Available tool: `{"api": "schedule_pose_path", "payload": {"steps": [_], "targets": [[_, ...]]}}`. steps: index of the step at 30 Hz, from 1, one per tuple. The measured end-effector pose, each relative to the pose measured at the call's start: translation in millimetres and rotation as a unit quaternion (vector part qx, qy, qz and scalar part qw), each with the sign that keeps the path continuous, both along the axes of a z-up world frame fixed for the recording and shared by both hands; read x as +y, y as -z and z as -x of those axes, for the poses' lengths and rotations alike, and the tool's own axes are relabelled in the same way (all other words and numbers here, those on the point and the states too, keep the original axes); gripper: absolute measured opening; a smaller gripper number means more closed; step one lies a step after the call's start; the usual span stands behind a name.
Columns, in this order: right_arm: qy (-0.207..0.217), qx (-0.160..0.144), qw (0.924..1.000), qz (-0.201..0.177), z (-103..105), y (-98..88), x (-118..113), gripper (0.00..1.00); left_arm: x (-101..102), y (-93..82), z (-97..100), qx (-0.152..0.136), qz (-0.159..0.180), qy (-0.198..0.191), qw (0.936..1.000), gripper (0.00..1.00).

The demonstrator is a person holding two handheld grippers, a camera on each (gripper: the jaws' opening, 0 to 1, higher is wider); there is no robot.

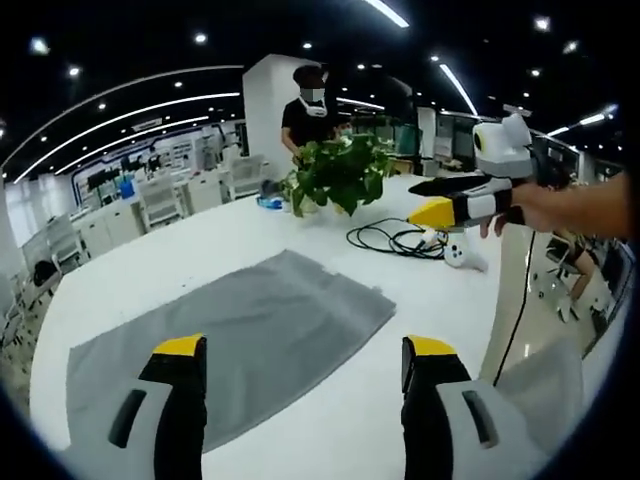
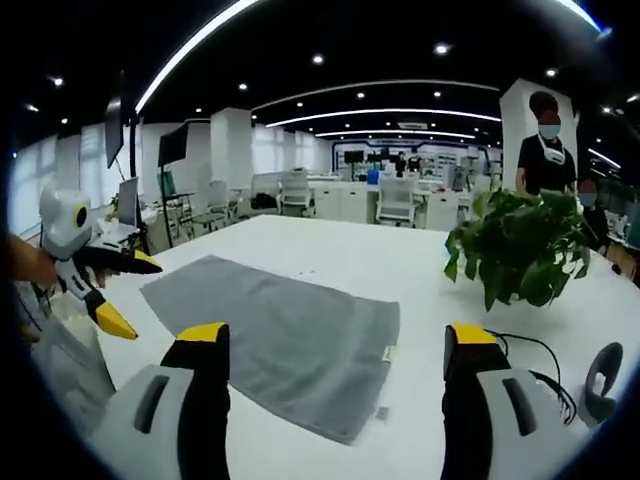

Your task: Fold the towel on the table until its edges align and the towel forms a compact rectangular stack.

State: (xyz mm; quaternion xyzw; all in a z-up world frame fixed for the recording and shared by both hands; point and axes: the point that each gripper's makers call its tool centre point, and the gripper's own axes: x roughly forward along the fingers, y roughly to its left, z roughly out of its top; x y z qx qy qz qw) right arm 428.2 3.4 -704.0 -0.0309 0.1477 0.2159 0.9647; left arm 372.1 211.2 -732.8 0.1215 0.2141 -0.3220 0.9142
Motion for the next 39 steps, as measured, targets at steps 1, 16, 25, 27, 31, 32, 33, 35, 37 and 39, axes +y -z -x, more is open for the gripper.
{"api": "schedule_pose_path", "payload": {"steps": [1,16,25,27,31,32,33,35,37,39], "targets": [[0.001,0.0,1.0,0.0,-1,-0.8,-1,0.89,-4,-0.8,-1.2,0.0,0.001,0.003,1.0,0.82],[0.03,-0.002,0.9994,-0.018,-48,-8.5,-38,0.83,-80,2.1,-20.0,0.006,-0.013,0.062,0.998,0.81],[0.034,0.008,0.9991,-0.022,-85,0.2,-49,0.79,-118,7.5,-37.2,0.008,-0.022,0.087,0.996,0.8],[0.038,0.012,0.9989,-0.026,-93,2.4,-51,0.77,-123,10.4,-40.6,0.01,-0.022,0.089,0.9957,0.79],[0.043,0.024,0.9984,-0.03,-106,11.6,-51,0.73,-134,22.4,-46.1,0.018,-0.03,0.097,0.9947,0.78],[0.042,0.025,0.9983,-0.031,-108,13.5,-50,0.73,-136,24.7,-46.5,0.021,-0.032,0.099,0.9944,0.78],[0.039,0.025,0.9984,-0.034,-111,15.2,-49,0.72,-139,28.3,-47.7,0.022,-0.034,0.101,0.9941,0.78],[0.037,0.026,0.9983,-0.037,-116,18.8,-48,0.71,-142,36.0,-49.4,0.027,-0.04,0.105,0.9932,0.77],[0.034,0.031,0.9983,-0.037,-121,23.9,-47,0.71,-146,41.4,-50.1,0.03,-0.043,0.11,0.9926,0.75],[0.032,0.037,0.998,-0.041,-125,28.1,-46,0.7,-149,45.7,-50.7,0.032,-0.046,0.114,0.9919,0.73]]}}
